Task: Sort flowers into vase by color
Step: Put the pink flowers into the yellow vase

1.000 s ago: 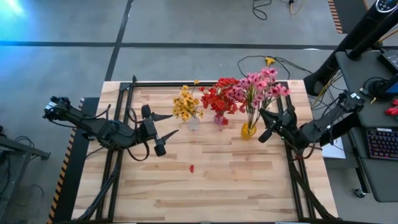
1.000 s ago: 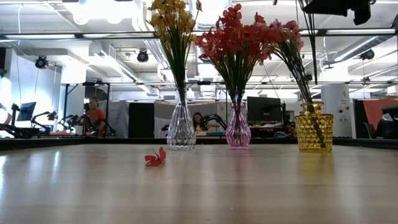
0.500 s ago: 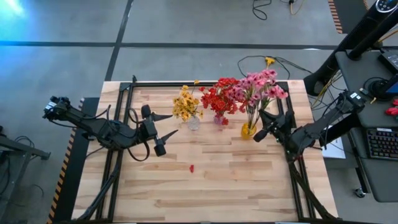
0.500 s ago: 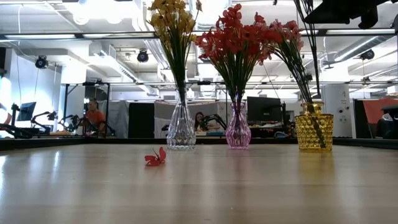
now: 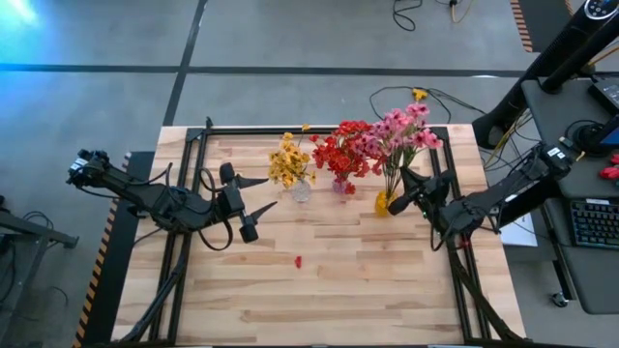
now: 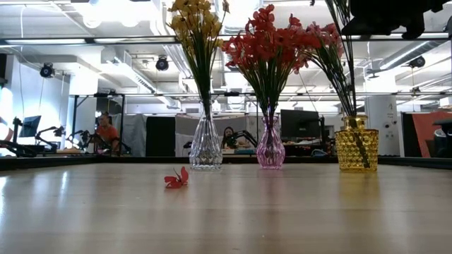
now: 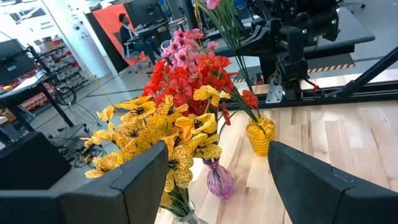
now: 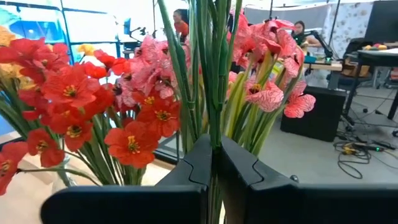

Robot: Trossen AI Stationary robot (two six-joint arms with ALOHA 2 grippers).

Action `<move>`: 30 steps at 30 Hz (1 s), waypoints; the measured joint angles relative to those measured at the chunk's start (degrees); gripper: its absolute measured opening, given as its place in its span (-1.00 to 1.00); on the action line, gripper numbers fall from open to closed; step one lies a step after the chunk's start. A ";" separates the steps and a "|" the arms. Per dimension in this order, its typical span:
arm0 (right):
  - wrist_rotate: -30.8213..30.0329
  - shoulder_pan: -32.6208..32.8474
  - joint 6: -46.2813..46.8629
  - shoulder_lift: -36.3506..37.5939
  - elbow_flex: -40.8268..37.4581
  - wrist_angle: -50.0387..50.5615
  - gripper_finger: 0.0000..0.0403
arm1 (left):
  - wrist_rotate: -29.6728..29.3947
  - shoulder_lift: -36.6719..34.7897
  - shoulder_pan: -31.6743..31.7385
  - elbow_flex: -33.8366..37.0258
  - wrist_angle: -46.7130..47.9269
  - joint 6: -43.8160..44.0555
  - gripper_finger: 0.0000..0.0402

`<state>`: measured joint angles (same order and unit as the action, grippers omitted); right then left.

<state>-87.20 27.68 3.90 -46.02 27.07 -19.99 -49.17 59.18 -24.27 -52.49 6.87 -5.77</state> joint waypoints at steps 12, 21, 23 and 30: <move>0.09 0.02 0.06 -1.43 0.00 0.04 -0.94 | 0.00 0.00 0.01 0.00 0.00 -0.76 0.28; 0.11 0.02 1.39 -5.13 0.00 0.07 -0.94 | 0.00 0.00 0.00 0.00 0.00 -0.78 0.28; 0.11 0.02 1.59 -5.74 0.00 0.07 -0.94 | 0.00 0.00 0.00 0.00 0.00 -0.78 0.28; 0.11 0.02 1.72 -6.64 0.00 0.02 -0.94 | 0.02 0.00 0.00 0.00 0.02 -0.78 0.28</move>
<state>-87.09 27.70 5.62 -52.66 27.07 -19.97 -49.15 59.18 -24.27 -52.49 6.90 -6.55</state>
